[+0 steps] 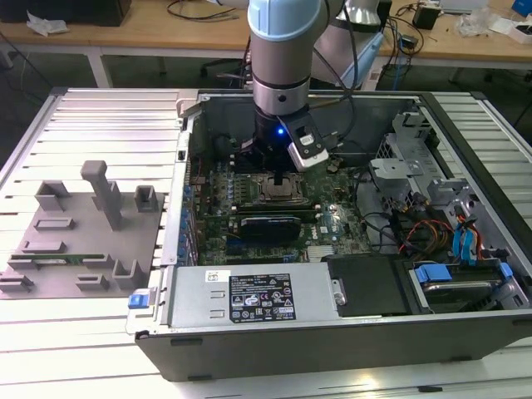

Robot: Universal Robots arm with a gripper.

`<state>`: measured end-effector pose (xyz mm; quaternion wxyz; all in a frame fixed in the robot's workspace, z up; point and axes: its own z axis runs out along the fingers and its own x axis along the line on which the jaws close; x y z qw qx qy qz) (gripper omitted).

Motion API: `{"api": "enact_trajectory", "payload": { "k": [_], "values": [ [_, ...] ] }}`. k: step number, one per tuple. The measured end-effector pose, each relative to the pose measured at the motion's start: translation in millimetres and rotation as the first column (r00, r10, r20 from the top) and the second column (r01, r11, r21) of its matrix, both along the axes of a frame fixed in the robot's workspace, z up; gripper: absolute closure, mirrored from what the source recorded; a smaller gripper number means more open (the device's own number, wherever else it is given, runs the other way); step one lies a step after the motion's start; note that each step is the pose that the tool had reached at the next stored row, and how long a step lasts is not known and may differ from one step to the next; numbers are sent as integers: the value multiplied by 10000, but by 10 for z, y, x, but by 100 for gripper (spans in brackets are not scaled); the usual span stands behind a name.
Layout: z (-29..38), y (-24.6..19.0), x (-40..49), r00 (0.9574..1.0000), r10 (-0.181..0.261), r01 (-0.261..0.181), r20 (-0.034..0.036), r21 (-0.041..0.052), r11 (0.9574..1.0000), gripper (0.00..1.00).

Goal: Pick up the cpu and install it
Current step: 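Install the second cpu locking lever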

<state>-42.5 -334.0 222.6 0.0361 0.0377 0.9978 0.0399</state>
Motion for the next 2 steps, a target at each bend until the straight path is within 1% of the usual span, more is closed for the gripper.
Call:
{"api": "enact_trajectory", "payload": {
  "k": [2],
  "values": [
    [1, 0, 0, 10000, 0, 0, 0, 0, 10000, 89]
  ]
}}
